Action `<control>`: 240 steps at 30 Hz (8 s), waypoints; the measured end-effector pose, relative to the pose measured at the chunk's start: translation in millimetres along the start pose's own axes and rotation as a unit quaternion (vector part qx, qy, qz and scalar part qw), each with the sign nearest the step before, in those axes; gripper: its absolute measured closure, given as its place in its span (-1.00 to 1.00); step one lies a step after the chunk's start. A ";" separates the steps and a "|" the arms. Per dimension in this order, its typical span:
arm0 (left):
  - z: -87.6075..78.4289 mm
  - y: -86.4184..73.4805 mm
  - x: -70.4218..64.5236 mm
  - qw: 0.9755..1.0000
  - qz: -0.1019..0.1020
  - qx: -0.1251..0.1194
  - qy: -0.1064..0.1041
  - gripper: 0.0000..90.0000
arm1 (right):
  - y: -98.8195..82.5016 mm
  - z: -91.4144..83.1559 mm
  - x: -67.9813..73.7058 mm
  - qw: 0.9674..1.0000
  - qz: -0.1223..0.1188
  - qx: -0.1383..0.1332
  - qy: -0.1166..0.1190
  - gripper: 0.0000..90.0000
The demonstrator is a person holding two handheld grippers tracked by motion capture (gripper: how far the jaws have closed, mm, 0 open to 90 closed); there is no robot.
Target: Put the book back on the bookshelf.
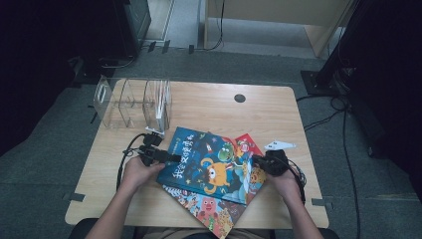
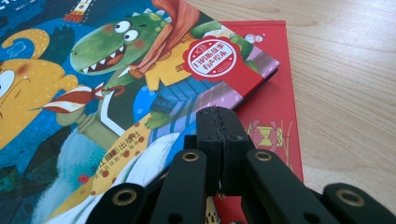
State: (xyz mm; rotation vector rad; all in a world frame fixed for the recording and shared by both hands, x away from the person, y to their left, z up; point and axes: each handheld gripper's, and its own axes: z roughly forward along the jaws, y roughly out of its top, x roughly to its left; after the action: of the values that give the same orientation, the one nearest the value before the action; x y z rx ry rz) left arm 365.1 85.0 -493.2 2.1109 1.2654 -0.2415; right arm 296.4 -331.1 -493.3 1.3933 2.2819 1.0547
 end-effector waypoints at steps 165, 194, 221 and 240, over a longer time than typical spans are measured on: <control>-377.0 171.5 -25.0 0.990 -0.139 0.034 0.007 0.83 | 1.0 29.3 67.7 0.977 -0.161 -0.033 0.136 0.04; -385.0 121.1 82.6 0.960 -0.243 0.024 0.136 0.84 | 3.0 31.3 66.6 0.977 -0.160 -0.034 0.137 0.05; -311.6 151.4 118.7 0.954 -0.250 0.041 0.161 0.83 | 3.5 31.9 66.7 0.976 -0.163 -0.035 0.138 0.06; -313.2 147.9 120.7 0.957 -0.241 0.020 0.163 0.69 | 3.5 31.6 66.7 0.976 -0.165 -0.034 0.136 0.06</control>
State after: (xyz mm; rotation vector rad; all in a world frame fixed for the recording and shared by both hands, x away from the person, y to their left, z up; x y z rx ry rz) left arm 498.9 318.5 -244.0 1.8945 1.9825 -0.1282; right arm 282.9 -259.2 -503.7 0.8431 2.5237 1.2577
